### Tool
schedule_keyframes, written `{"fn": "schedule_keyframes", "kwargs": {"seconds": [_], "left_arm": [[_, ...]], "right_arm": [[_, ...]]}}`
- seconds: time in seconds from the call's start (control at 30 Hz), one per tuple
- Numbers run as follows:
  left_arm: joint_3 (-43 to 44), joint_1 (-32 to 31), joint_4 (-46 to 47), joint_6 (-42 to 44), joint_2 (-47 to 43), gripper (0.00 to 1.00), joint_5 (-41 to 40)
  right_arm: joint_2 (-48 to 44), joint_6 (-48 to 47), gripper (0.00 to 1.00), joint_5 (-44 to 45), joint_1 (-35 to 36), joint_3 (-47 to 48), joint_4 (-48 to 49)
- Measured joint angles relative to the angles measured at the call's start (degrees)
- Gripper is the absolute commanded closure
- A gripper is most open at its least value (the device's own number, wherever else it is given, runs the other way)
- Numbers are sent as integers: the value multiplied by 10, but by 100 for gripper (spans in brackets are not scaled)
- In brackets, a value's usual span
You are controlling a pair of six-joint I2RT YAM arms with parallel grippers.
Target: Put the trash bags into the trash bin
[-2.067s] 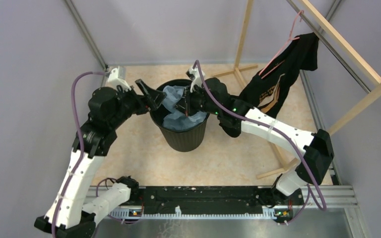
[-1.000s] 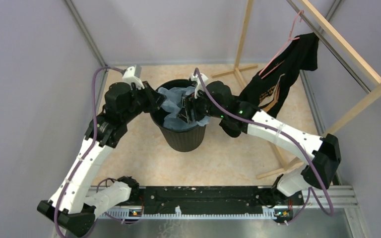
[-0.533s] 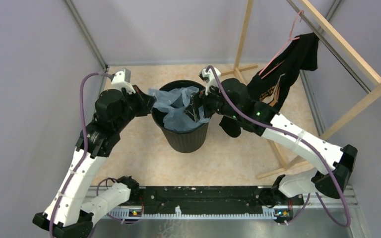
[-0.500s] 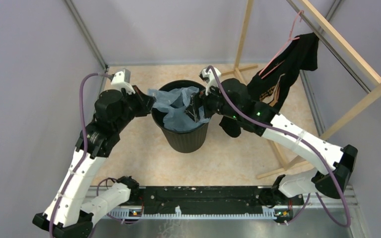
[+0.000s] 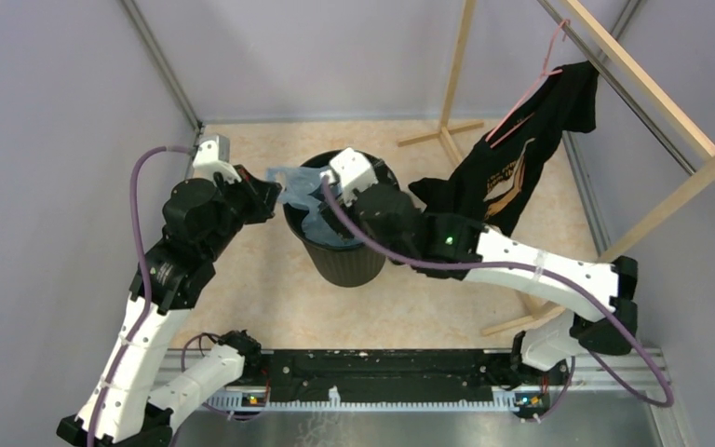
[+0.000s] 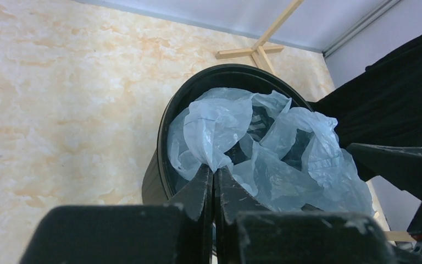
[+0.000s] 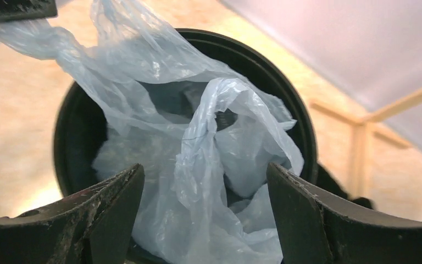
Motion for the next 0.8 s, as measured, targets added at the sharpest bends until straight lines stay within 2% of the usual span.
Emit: {"fn": "schedule_keyframes", "kwargs": {"seconds": [0.07, 0.1, 0.2, 0.27, 0.4, 0.5, 0.57, 0.7, 0.73, 0.8], "left_arm": [[0, 0, -4, 0, 0, 99, 0], [0, 0, -6, 0, -1, 99, 0], [0, 0, -8, 0, -1, 99, 0], [0, 0, -9, 0, -1, 100, 0], [0, 0, -14, 1, -3, 100, -2], [0, 0, -25, 9, -7, 100, -11], [0, 0, -36, 19, -7, 100, -20], [16, 0, -80, 51, -5, 100, -50], [21, 0, -92, 60, -5, 100, -62], [29, 0, -107, 70, -9, 100, -81]], "right_arm": [[26, -48, 20, 97, 36, 14, 1], [39, -70, 24, 137, 50, 15, 2], [70, -121, 49, 219, 69, 15, -2], [81, -142, 61, 255, 70, 15, -2], [73, -142, 76, 270, 67, 14, 3], [40, -107, 91, 202, 50, 5, 3], [8, -69, 99, 127, 22, -6, 3], [-82, 42, 100, -71, -86, -57, 30], [-89, 49, 100, -83, -105, -62, 31], [-126, 99, 100, -169, -167, -101, 55]]}}
